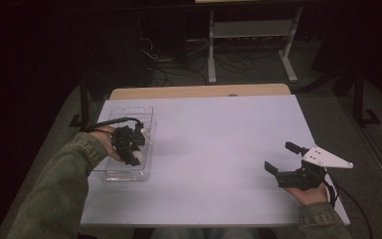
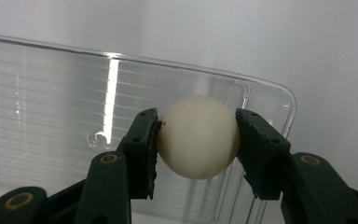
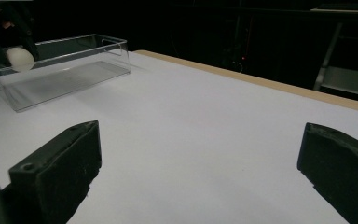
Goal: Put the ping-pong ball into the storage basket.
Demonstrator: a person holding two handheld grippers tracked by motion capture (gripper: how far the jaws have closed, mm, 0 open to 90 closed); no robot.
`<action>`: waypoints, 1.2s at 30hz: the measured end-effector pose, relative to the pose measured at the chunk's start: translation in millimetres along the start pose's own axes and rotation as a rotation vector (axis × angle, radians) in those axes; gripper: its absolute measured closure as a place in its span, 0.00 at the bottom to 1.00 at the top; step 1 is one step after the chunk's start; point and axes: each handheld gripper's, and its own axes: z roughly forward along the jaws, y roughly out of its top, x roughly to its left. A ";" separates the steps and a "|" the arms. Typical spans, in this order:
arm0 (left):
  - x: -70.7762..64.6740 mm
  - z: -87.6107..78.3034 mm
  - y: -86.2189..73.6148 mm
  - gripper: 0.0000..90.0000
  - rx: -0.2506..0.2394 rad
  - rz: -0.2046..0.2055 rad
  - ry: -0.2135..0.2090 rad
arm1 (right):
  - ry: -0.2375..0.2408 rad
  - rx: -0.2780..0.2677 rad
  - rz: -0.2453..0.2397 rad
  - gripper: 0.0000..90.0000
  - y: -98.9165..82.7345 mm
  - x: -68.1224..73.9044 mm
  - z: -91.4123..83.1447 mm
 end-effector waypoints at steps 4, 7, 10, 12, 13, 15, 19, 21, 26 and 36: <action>-0.2 4.7 1.5 0.56 -0.007 -0.001 -0.006 | 0.002 0.000 0.001 0.00 0.0 0.0 -0.2; 0.4 8.6 1.8 0.56 -0.001 0.001 -0.010 | 0.002 0.001 0.001 0.00 -0.2 0.0 -0.1; 1.7 14.9 0.6 0.56 -0.005 -0.005 -0.024 | 0.003 0.004 0.000 0.00 -0.2 0.3 0.2; 2.4 17.0 0.3 0.56 0.003 -0.004 -0.024 | 0.003 0.004 0.000 0.00 -0.3 0.3 0.4; 2.5 17.6 0.2 0.56 0.002 -0.006 -0.025 | 0.003 0.005 0.000 0.00 -0.3 0.2 0.6; 2.8 18.3 0.8 0.56 0.001 -0.003 -0.025 | 0.002 0.006 -0.001 0.00 -0.5 0.2 0.7; 2.7 21.2 2.8 0.56 -0.001 0.010 -0.026 | 0.001 0.007 -0.003 0.00 -0.6 0.3 0.9; 2.9 23.4 3.2 0.56 -0.005 0.010 -0.025 | 0.001 0.007 -0.003 0.00 -0.6 0.3 1.0; 2.2 30.3 -0.3 0.56 -0.005 0.004 -0.033 | 0.000 0.009 -0.003 0.00 -0.9 0.4 0.8; 0.7 35.1 -8.1 0.56 -0.014 -0.016 -0.045 | 0.002 0.017 -0.006 0.00 -1.3 1.3 2.0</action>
